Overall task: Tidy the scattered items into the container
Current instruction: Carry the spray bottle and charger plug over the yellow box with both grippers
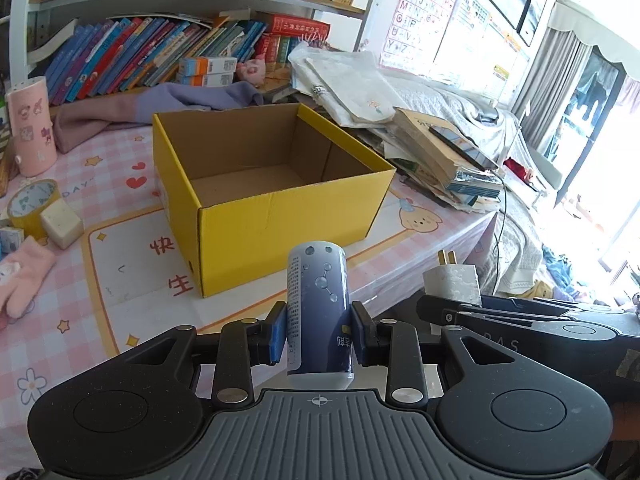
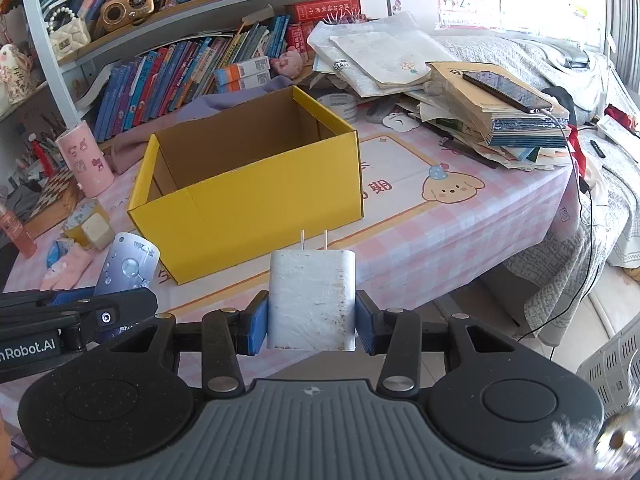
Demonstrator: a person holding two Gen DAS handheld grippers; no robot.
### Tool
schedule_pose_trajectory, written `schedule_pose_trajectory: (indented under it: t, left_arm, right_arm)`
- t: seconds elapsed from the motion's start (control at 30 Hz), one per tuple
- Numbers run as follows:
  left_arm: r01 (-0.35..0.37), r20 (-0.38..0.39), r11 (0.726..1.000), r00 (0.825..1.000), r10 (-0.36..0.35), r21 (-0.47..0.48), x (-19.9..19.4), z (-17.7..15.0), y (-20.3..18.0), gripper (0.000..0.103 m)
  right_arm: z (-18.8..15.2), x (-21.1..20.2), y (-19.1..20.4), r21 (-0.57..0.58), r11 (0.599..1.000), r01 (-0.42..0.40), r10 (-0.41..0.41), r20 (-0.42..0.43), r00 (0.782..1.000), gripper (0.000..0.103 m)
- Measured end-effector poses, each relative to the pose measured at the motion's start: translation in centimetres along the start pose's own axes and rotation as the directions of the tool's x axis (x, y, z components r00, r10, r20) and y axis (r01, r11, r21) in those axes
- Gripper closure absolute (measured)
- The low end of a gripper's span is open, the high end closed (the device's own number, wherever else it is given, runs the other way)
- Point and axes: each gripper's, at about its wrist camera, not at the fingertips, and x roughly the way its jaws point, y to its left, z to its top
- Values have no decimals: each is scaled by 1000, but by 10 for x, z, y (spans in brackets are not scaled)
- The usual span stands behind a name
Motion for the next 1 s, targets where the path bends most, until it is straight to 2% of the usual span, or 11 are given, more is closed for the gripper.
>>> schedule_pose_trajectory:
  t: [0.53, 0.67, 0.87, 1.0]
  left_arm:
    - [-9, 9, 1000, 1000, 9, -9, 7, 7, 0, 72]
    - [-9, 31, 1000, 999, 9, -1, 9, 15, -3, 72]
    - [-17, 95, 999, 995, 14, 28, 11, 40, -11, 72]
    - [-31, 140, 999, 990, 29, 15, 12, 62, -9, 72]
  right_arm:
    - [8, 12, -2, -25, 1000, -19, 18, -17, 1000, 61]
    - [11, 13, -2, -37, 999, -24, 24, -7, 1000, 61]
    - [41, 19, -6, -66, 997, -40, 44, 56, 997, 61]
    - [66, 28, -5, -108, 992, -71, 82, 97, 992, 61]
